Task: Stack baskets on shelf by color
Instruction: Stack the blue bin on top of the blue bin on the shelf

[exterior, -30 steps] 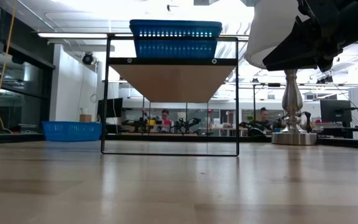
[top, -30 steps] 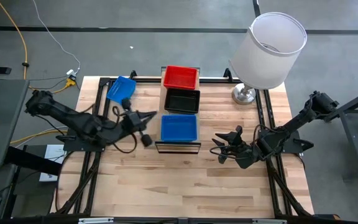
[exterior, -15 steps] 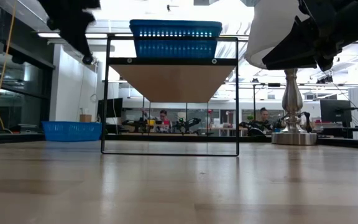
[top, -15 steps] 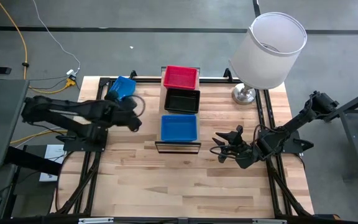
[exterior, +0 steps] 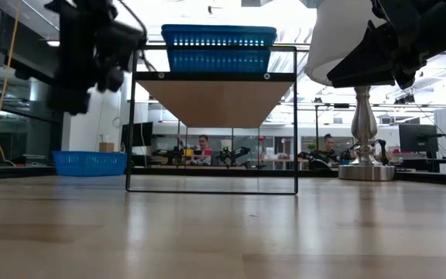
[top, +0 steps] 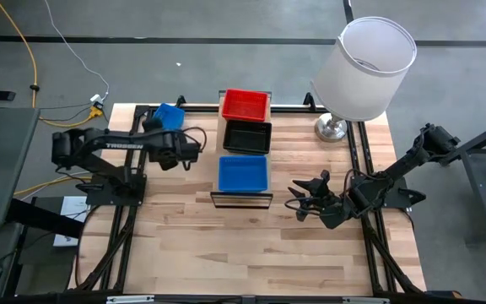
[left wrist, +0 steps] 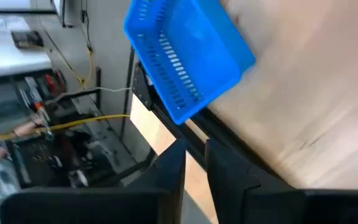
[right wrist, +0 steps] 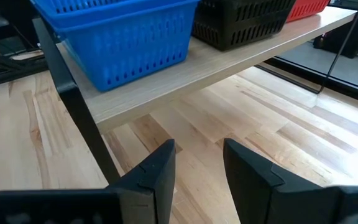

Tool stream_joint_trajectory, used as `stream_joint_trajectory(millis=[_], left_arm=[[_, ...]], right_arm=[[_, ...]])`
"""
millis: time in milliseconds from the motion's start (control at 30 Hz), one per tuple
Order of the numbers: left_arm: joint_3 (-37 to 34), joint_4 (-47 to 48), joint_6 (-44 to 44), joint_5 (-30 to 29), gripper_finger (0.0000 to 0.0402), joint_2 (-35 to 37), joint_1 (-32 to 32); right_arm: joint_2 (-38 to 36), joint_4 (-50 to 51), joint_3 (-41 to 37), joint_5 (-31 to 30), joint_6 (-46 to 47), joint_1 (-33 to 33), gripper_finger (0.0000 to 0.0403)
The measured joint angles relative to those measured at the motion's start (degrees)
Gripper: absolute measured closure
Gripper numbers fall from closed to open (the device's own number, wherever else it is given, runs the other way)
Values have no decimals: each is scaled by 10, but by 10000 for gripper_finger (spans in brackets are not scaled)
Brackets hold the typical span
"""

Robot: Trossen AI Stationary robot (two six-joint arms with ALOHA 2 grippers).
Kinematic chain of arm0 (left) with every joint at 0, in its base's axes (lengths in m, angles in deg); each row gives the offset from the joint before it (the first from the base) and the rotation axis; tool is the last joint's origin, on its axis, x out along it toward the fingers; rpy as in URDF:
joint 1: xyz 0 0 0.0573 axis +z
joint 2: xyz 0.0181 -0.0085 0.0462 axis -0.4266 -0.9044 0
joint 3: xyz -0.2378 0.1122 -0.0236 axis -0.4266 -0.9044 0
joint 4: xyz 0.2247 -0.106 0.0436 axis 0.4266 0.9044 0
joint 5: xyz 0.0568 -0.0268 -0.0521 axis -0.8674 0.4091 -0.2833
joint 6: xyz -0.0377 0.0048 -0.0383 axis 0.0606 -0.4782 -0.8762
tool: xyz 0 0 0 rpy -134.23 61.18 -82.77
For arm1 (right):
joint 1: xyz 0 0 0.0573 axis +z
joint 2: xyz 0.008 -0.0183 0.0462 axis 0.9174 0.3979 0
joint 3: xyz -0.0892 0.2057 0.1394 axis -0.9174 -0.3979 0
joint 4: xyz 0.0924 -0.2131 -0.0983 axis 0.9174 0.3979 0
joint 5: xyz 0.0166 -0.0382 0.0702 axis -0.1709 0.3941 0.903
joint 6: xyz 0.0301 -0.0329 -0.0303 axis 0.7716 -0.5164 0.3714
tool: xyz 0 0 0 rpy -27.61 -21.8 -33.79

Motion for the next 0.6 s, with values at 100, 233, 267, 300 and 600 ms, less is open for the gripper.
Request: stream_joint_trajectory(millis=[100, 233, 267, 300, 600], left_arm=[[-45, -26, 39, -4, 331, 7, 5], [-73, -122, 130, 1, 311, 11, 13], [-82, -139, 159, -3, 306, 9, 14], [-90, -160, 188, -9, 301, 7, 15], [-174, -225, 378, -93, 273, 3, 53]], right_arm=[[0, 0, 0, 1, 0, 0, 281], [0, 0, 0, 0, 2, 0, 281], [0, 0, 0, 0, 4, 0, 281], [0, 0, 0, 0, 6, 0, 281], [0, 0, 0, -4, 6, 0, 281]])
